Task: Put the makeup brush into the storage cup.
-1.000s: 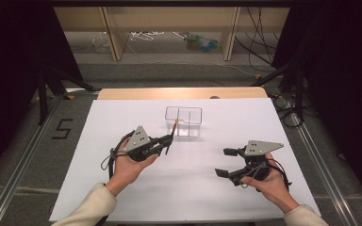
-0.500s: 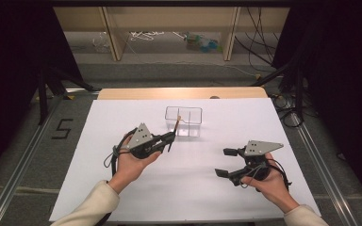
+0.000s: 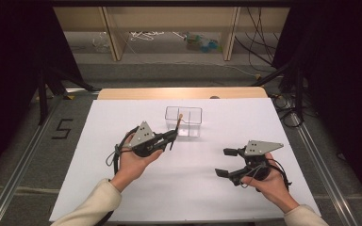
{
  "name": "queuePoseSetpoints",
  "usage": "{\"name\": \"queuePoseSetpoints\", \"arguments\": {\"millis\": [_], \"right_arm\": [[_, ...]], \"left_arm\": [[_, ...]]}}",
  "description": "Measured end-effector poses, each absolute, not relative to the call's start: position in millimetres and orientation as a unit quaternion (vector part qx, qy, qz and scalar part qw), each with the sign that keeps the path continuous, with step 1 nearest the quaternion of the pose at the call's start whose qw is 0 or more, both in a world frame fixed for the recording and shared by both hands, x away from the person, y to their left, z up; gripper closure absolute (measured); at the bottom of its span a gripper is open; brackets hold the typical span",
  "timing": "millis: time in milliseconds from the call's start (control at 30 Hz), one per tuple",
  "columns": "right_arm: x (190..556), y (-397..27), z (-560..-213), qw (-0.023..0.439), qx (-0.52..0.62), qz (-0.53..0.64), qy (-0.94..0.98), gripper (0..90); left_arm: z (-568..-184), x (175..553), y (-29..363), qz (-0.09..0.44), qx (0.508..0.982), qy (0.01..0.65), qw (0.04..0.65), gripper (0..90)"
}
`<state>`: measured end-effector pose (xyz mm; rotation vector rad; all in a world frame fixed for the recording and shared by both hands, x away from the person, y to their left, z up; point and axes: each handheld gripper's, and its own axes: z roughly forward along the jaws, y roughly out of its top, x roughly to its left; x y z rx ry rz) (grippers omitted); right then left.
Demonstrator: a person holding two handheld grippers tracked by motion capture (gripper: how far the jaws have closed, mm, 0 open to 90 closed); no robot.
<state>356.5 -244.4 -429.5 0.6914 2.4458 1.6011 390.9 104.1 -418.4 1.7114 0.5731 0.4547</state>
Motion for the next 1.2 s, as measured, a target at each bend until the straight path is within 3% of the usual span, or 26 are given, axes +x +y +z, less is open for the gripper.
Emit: {"name": "queuePoseSetpoints", "arguments": {"millis": [1200], "right_arm": [[356.8, -244.6, -429.8, 0.07, 0.227, 0.532, 0.813, 16.5]], "left_arm": [[-410.5, 399.0, 94.5, 0.2, 0.734, 0.239, 0.603, 82.8]]}}
